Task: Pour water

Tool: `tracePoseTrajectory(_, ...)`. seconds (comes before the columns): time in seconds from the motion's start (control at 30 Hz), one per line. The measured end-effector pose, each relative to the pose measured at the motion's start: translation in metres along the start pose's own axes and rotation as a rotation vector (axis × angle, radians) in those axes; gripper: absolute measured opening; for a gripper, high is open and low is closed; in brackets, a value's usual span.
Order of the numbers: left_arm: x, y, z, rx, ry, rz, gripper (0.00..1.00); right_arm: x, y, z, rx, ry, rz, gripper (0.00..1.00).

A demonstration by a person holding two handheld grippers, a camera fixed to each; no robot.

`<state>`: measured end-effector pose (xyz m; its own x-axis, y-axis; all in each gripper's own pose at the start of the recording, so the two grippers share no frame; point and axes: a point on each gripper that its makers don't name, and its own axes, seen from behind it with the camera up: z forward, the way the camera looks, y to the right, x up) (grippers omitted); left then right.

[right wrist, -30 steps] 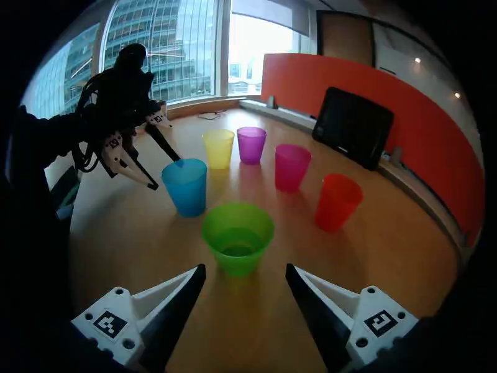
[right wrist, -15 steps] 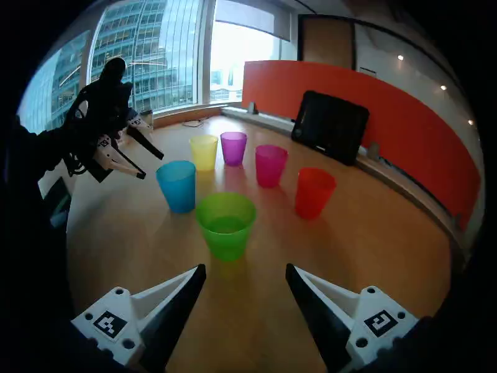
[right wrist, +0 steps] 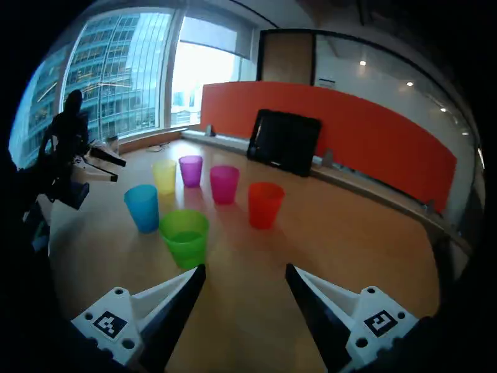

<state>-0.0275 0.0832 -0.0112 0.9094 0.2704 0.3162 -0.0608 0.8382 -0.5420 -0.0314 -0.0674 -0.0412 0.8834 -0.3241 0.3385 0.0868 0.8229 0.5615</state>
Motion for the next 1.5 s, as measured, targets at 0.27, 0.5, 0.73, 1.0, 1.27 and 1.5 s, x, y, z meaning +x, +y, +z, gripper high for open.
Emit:
tracePoseTrajectory(0.27,0.031,-0.03,-0.02,0.163,0.156,-0.027,0.89,0.03,0.036,-0.01,-0.173,0.136,0.053,1.0)
tracePoseTrajectory(0.5,0.051,-0.047,-0.039,0.274,0.265,-0.072,0.89,0.065,0.063,-0.026,-0.317,0.283,0.103,1.0)
tracePoseTrajectory(0.73,0.06,-0.058,-0.055,0.374,0.329,-0.096,0.89,0.089,0.08,-0.047,-0.445,0.402,0.134,1.0)
tracePoseTrajectory(1.0,0.064,-0.063,-0.066,0.434,0.375,-0.148,0.89,0.106,0.086,-0.063,-0.536,0.512,0.199,1.0)
tracePoseTrajectory(1.27,0.066,-0.071,-0.072,0.489,0.415,-0.189,0.89,0.1,0.087,-0.069,-0.597,0.541,0.236,0.99)
tracePoseTrajectory(1.5,0.067,-0.072,-0.076,0.532,0.411,-0.151,0.89,0.1,0.086,-0.072,-0.617,0.545,0.237,1.0)
